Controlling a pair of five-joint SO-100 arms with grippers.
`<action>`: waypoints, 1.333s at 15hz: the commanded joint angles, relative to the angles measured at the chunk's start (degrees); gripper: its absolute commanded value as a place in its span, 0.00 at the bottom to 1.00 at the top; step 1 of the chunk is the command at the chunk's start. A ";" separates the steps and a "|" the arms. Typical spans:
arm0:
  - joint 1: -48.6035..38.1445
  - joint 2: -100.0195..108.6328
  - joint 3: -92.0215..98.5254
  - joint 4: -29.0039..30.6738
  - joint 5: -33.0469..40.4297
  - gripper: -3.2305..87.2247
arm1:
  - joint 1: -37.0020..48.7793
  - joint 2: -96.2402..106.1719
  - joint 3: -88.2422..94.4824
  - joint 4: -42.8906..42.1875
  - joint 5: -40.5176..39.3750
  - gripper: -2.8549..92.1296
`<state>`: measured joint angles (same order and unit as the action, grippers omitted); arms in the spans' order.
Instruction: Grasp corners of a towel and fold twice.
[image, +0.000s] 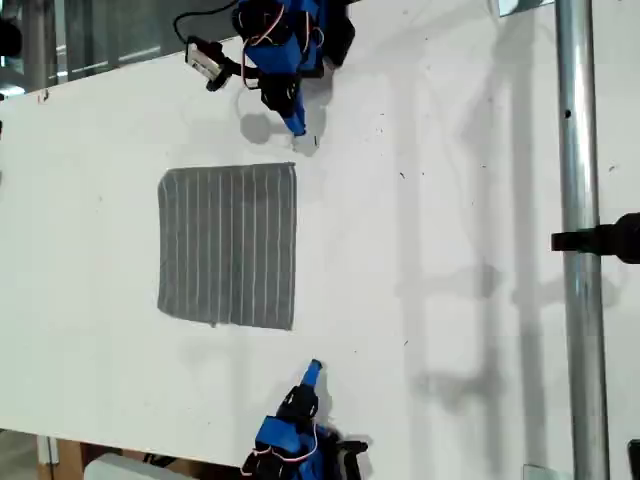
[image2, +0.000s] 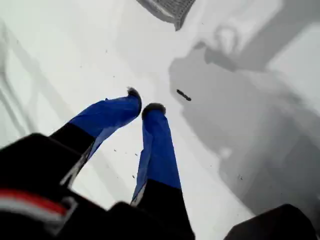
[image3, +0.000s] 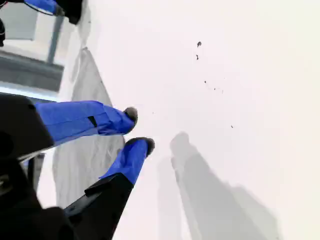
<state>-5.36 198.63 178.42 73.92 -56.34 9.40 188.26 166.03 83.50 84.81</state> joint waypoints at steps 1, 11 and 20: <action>-10.11 0.35 0.26 -0.26 -23.99 0.01 | 2.20 -0.09 -0.53 0.44 0.35 0.03; -9.58 0.35 0.26 -0.26 -23.73 0.01 | 3.43 -30.06 -25.58 -4.66 -5.36 0.03; -8.70 0.35 0.26 -0.18 -23.82 0.01 | 10.28 -82.79 -69.70 0.97 -29.09 0.39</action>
<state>-14.59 198.63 178.51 74.00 -79.63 18.37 105.38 100.72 82.44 57.48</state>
